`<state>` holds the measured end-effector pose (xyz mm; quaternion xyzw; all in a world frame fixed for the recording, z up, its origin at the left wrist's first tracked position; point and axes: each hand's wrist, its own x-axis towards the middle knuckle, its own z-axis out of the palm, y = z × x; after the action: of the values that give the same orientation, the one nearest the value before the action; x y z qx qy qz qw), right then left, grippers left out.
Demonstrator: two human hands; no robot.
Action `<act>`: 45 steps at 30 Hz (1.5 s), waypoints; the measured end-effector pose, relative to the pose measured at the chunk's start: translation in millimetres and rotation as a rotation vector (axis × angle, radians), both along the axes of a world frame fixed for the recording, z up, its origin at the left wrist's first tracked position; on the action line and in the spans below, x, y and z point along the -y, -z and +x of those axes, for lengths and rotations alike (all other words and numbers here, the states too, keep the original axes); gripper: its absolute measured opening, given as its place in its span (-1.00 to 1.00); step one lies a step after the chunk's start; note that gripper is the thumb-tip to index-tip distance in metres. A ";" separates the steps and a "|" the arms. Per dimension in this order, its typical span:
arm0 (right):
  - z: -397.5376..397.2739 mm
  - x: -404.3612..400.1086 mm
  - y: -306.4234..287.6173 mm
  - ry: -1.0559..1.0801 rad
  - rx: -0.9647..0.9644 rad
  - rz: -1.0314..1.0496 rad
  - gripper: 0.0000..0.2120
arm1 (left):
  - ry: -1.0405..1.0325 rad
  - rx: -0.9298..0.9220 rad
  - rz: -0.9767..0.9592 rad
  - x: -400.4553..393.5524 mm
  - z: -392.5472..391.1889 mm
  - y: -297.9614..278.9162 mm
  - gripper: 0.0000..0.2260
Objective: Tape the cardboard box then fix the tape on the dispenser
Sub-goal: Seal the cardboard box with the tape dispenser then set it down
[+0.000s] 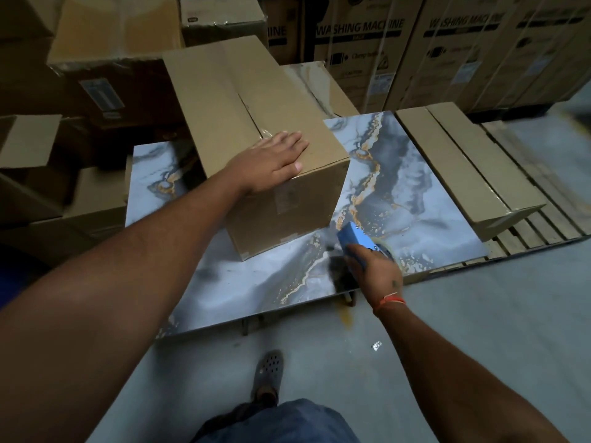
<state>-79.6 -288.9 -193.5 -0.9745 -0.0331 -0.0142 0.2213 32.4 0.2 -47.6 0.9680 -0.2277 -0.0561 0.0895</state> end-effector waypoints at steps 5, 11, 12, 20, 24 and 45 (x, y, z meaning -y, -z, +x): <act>30.8 12.2 15.7 0.025 -0.025 -0.213 -0.73 | -0.001 0.004 -0.005 -1.0 1.1 2.0 -0.37; 47.5 3.0 36.5 0.001 -0.070 -0.323 -0.62 | 0.012 0.022 -0.012 -3.3 1.5 3.1 -0.40; 48.0 1.1 40.7 0.000 -0.075 -0.339 -0.61 | 0.014 0.023 -0.013 -3.6 1.6 3.7 -0.40; 37.8 -13.9 47.0 0.120 -0.071 -0.435 -0.41 | 0.002 0.039 -0.050 -1.1 -4.4 -3.4 -0.41; 10.3 -44.5 20.8 0.310 0.036 -0.294 -0.23 | -0.024 0.017 -0.132 -2.6 -9.4 -6.5 -0.46; -3.0 -251.1 -35.2 0.314 -0.128 0.775 -0.14 | 0.098 -0.099 -0.109 -9.8 -1.6 -1.2 -0.39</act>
<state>-82.6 -37.8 -158.3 -0.8112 0.1374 0.0014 0.5684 30.9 10.0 -46.4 0.9454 -0.2727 -0.0957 0.1504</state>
